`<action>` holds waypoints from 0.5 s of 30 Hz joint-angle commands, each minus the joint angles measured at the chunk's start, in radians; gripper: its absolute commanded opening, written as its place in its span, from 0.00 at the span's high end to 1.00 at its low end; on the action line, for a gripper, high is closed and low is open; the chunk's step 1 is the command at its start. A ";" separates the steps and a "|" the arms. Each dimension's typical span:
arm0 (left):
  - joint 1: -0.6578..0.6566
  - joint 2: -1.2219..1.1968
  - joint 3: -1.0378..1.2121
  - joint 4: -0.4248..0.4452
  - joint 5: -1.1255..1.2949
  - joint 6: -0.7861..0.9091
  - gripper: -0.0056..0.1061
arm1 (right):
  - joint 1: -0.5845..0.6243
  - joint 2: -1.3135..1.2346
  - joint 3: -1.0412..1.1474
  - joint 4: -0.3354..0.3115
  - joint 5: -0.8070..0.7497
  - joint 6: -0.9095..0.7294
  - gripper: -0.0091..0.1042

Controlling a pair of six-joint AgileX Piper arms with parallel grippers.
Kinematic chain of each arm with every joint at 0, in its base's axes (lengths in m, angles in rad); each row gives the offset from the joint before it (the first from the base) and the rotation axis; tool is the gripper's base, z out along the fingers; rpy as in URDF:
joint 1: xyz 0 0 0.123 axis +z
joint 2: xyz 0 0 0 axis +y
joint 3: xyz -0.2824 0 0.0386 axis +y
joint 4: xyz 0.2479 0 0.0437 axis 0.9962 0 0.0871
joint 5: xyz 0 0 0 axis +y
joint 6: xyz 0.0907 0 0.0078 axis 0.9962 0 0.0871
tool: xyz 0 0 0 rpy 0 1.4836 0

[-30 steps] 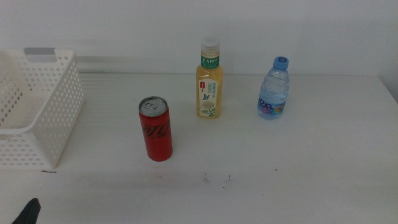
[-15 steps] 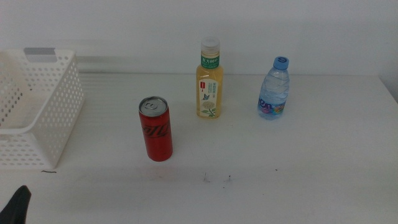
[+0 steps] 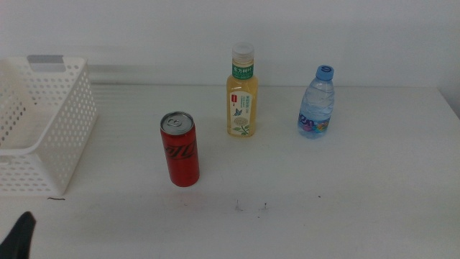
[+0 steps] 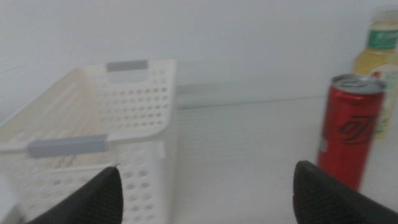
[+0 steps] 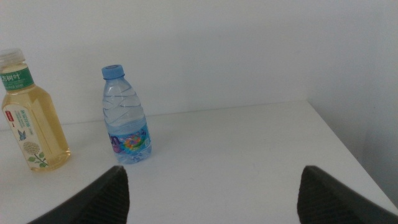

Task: Use arms to grab the bottles and put them into the dustbin to the left of the table.

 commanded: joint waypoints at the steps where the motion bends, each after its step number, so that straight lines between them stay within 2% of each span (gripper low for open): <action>1: -0.045 0.025 0.000 0.004 -0.044 -0.008 0.11 | -0.007 -0.004 0.004 -0.006 -0.007 -0.006 0.15; 9: -0.310 0.473 0.000 -0.011 -0.434 -0.008 0.11 | -0.007 -0.004 0.004 -0.006 -0.007 -0.006 0.15; 15: -0.421 0.854 0.000 -0.013 -0.794 -0.008 0.11 | -0.007 -0.004 0.004 -0.006 -0.007 -0.006 0.15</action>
